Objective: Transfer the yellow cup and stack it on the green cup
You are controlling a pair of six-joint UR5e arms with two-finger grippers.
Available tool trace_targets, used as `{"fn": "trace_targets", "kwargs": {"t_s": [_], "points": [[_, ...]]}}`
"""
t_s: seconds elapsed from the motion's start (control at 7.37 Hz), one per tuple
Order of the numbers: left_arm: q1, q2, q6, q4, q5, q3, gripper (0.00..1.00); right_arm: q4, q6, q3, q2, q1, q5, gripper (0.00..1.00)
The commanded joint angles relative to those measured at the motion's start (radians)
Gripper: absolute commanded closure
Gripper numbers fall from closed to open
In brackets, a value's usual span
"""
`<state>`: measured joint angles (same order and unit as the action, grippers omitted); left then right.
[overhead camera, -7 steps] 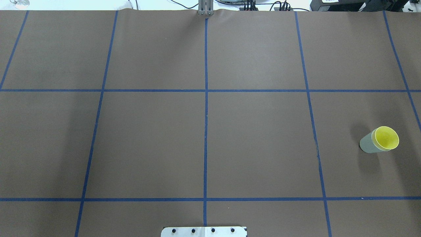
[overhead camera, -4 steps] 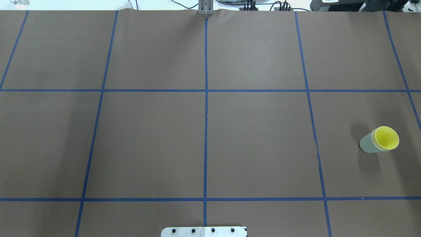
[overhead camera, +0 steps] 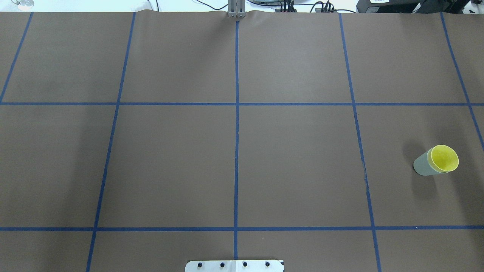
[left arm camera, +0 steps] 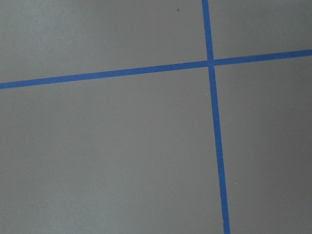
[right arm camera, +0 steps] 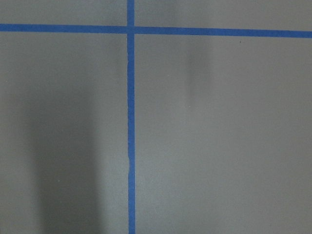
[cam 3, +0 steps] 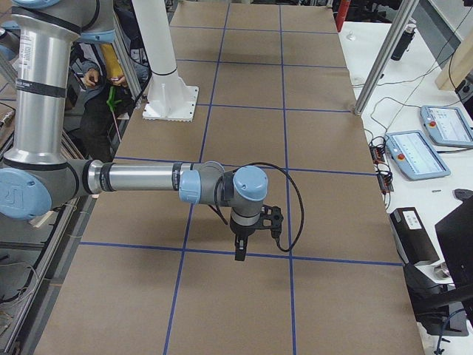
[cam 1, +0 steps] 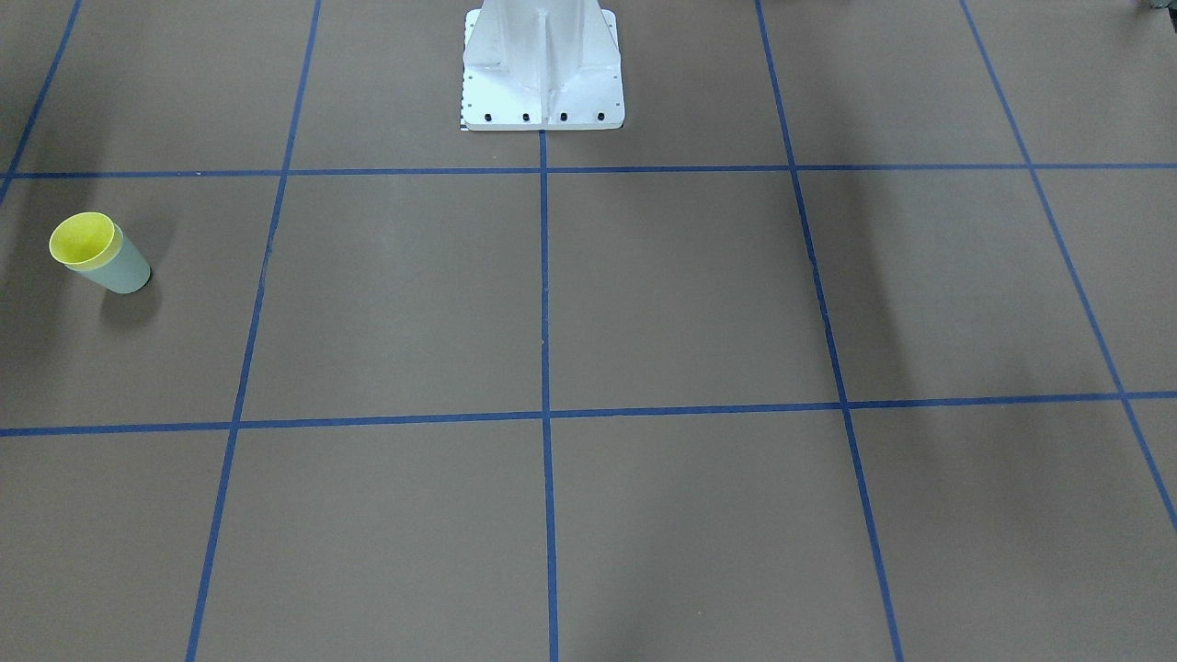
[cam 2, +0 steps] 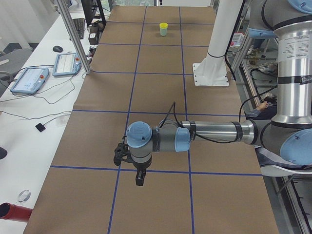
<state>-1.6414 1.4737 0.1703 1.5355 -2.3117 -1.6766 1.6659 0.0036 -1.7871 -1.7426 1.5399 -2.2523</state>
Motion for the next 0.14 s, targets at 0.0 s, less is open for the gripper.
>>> {"fn": "trace_targets", "kwargs": {"t_s": [0.0], "points": [[0.0, 0.0, -0.002, 0.0, 0.0, 0.0, 0.0, 0.0, -0.001, 0.0, 0.0, -0.001, 0.0, 0.0]]}}
